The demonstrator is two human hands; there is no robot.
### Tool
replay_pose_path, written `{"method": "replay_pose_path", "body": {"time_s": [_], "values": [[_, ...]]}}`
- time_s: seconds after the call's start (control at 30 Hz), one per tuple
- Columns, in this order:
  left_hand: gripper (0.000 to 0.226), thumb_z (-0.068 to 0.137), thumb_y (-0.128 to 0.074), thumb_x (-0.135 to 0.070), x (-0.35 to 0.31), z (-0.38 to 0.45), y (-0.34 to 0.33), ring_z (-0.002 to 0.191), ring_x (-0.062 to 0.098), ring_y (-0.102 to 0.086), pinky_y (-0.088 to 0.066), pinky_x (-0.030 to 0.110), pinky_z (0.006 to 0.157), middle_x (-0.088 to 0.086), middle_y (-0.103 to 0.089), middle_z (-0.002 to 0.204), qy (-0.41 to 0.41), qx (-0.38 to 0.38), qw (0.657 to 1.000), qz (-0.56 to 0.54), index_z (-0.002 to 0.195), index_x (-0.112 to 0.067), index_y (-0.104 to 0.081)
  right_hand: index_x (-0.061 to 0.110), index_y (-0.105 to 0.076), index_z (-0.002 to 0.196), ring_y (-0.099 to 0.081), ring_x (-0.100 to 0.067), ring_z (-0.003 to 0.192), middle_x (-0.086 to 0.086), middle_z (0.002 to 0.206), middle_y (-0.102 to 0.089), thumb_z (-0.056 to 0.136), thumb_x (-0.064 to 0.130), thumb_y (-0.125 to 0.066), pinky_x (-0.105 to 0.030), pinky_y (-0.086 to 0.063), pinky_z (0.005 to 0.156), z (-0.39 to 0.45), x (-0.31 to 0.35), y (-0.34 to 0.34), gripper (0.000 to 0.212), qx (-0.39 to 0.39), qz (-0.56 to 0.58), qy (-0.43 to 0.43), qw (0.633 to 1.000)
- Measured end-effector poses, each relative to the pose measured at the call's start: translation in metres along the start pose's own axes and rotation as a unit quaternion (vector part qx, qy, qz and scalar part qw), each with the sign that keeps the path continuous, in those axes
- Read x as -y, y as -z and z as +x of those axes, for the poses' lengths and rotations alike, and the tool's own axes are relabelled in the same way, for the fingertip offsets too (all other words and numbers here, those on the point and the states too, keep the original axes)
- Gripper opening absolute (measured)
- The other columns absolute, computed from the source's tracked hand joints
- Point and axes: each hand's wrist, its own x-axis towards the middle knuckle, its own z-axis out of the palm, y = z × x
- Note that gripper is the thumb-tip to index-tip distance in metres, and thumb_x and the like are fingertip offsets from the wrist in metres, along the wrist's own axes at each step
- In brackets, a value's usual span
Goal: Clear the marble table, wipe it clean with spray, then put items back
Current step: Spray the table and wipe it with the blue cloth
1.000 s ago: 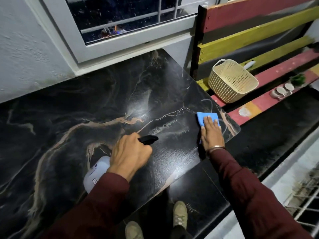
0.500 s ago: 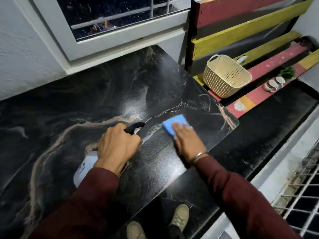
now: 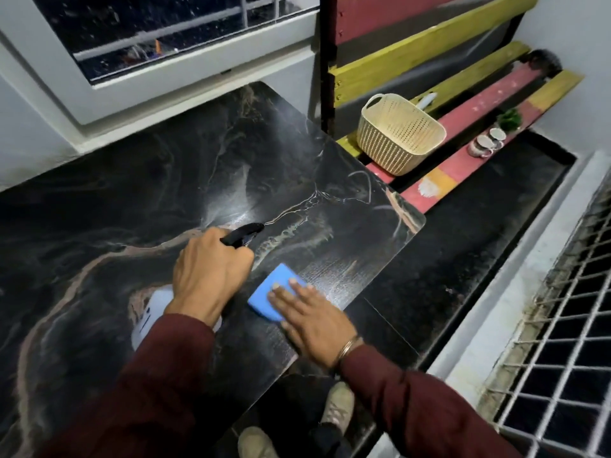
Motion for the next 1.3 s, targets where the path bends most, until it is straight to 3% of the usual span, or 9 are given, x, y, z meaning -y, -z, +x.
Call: {"method": "replay_pose_path", "body": {"time_s": [0.13,0.27,0.4,0.5,0.67,0.83,0.97,1.07,1.3], "values": [[0.014,0.082,-0.059,-0.021,-0.015,-0.001,-0.007,0.076,0.038,-0.057,-0.045,0.038,0.065,0.009,-0.062,0.075,-0.029,0.009,1.000,0.003,0.071,-0.013,-0.062,0.006,-0.044,0.140,-0.040,-0.041,0.132,-0.015,0.145,-0.044,0.094,0.035,-0.024,-0.048,-0.030,0.109,0.004,-0.119,0.033,0.058,-0.055,0.001,-0.267,0.962],[0.012,0.081,-0.057,-0.019,-0.039,0.004,-0.020,0.078,0.038,-0.057,-0.049,0.040,0.069,0.010,-0.063,0.077,-0.049,0.025,0.998,0.006,0.074,-0.014,-0.065,0.004,-0.035,0.145,-0.026,-0.038,0.140,-0.016,0.151,-0.034,0.099,0.030,-0.025,-0.043,-0.015,0.117,0.012,-0.155,0.045,0.054,-0.072,-0.002,-0.409,0.909],[0.007,0.079,-0.056,-0.018,-0.065,0.014,-0.031,0.082,0.039,-0.058,-0.050,0.041,0.073,0.012,-0.067,0.084,-0.054,0.040,0.998,0.008,0.075,-0.015,-0.061,0.006,-0.047,0.138,-0.040,-0.038,0.133,-0.013,0.144,-0.046,0.093,0.031,-0.025,-0.049,-0.033,0.110,0.013,-0.095,0.029,0.056,-0.059,-0.009,-0.327,0.943],[0.014,0.080,-0.056,-0.018,-0.089,0.024,-0.036,0.081,0.037,-0.056,-0.041,0.038,0.068,0.009,-0.065,0.082,-0.052,0.047,0.997,0.008,0.067,-0.023,-0.055,0.016,-0.035,0.147,-0.028,-0.031,0.141,-0.004,0.152,-0.035,0.097,0.036,-0.026,-0.045,-0.026,0.115,0.007,-0.098,0.031,0.054,-0.021,0.007,-0.240,0.970],[0.011,0.076,-0.053,-0.012,-0.117,0.047,-0.043,0.073,0.035,-0.058,-0.049,0.040,0.067,0.008,-0.063,0.071,-0.050,0.036,0.998,0.006,0.065,-0.015,-0.054,0.018,-0.015,0.152,-0.005,-0.027,0.147,-0.001,0.160,-0.011,0.099,0.039,-0.015,-0.040,-0.005,0.119,0.071,-0.179,0.045,0.058,-0.030,0.011,-0.363,0.931],[0.015,0.076,-0.053,-0.013,-0.132,0.071,-0.051,0.063,0.030,-0.054,-0.042,0.037,0.062,0.007,-0.059,0.064,-0.029,0.026,0.999,0.010,0.061,-0.014,-0.050,0.017,-0.014,0.152,-0.004,-0.027,0.147,-0.001,0.160,-0.011,0.100,0.038,-0.022,-0.042,-0.006,0.118,0.151,-0.227,0.056,0.057,-0.038,0.003,-0.385,0.922],[0.015,0.078,-0.055,-0.021,-0.159,0.088,-0.062,0.077,0.042,-0.054,-0.044,0.039,0.068,0.011,-0.060,0.070,-0.029,0.021,0.999,0.010,0.066,-0.013,-0.052,0.015,-0.021,0.151,-0.014,-0.033,0.145,-0.005,0.157,-0.022,0.097,0.038,-0.012,-0.044,-0.011,0.117,0.140,-0.204,0.058,0.060,0.001,-0.007,-0.231,0.973],[0.017,0.079,-0.058,-0.019,-0.181,0.093,-0.071,0.080,0.041,-0.055,-0.042,0.036,0.069,0.013,-0.065,0.076,-0.029,0.029,0.999,-0.014,0.064,-0.015,-0.052,0.017,-0.029,0.148,-0.024,-0.028,0.143,-0.002,0.154,-0.030,0.097,0.038,-0.020,-0.042,-0.019,0.115,0.097,-0.210,0.064,0.057,0.009,0.013,-0.135,0.991],[0.021,0.080,-0.057,-0.018,-0.190,0.090,-0.080,0.068,0.033,-0.055,-0.040,0.037,0.065,0.007,-0.059,0.067,-0.052,0.046,0.998,-0.009,0.061,-0.015,-0.048,0.017,-0.019,0.152,-0.011,-0.023,0.147,0.000,0.159,-0.016,0.091,0.045,-0.002,-0.035,-0.008,0.117,0.033,-0.246,0.064,0.069,-0.045,0.020,-0.370,0.928]]}}
